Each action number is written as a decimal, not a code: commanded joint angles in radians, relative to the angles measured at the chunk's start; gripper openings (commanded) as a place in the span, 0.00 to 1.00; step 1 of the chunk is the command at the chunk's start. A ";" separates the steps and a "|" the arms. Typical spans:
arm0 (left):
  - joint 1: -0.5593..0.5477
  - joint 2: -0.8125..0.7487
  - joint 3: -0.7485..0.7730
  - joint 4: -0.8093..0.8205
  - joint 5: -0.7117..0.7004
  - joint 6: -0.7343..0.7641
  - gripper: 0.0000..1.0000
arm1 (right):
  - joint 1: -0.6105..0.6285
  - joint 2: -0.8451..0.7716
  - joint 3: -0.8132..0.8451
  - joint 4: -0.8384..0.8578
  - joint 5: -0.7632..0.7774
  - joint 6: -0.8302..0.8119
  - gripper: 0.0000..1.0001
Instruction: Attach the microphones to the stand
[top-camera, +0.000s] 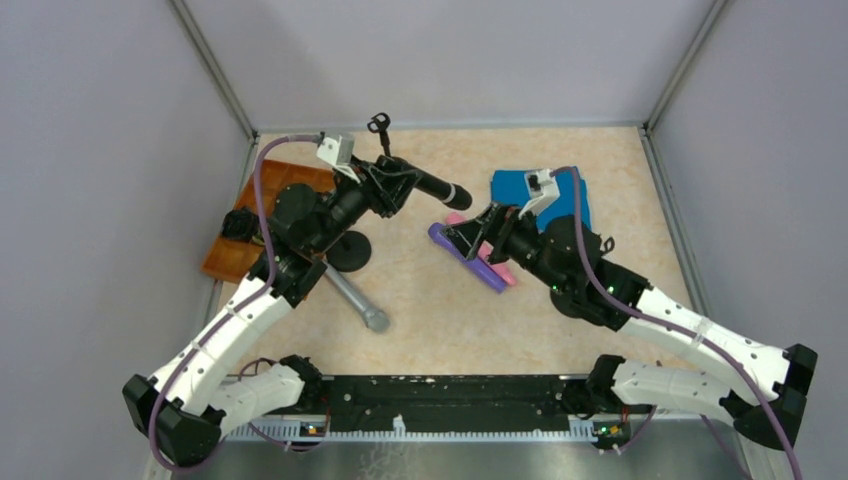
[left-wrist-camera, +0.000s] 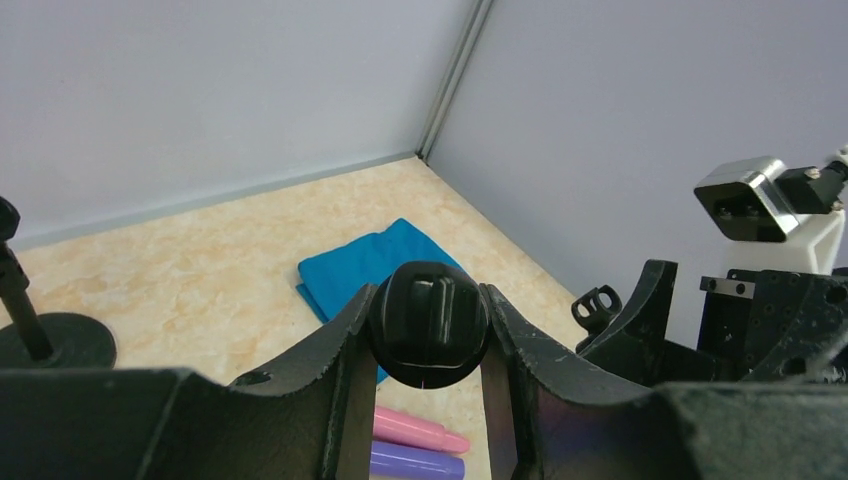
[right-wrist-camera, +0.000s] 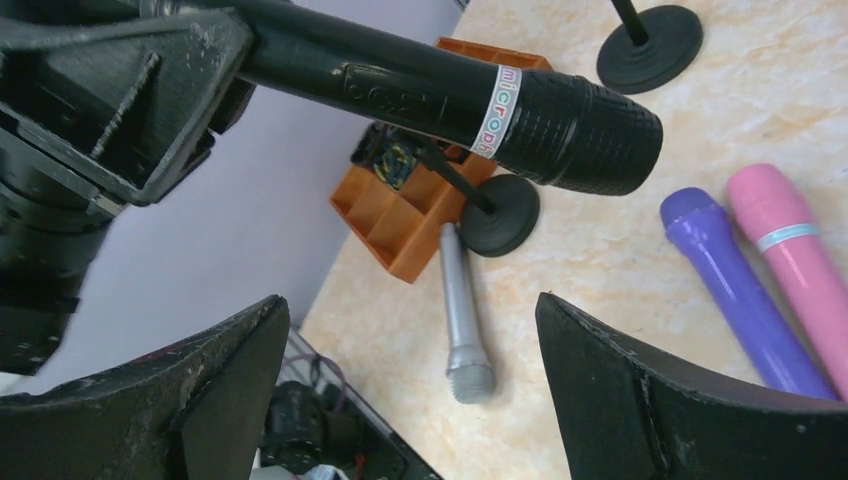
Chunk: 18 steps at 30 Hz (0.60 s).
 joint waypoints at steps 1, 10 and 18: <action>-0.001 0.014 0.025 0.133 0.056 0.071 0.00 | -0.039 -0.085 -0.078 0.247 -0.048 0.191 0.91; -0.001 -0.026 -0.114 0.461 0.020 0.199 0.00 | -0.070 -0.106 -0.230 0.578 -0.072 0.476 0.90; -0.002 -0.044 -0.114 0.519 0.099 0.213 0.00 | -0.175 0.101 -0.287 0.963 -0.240 0.902 0.90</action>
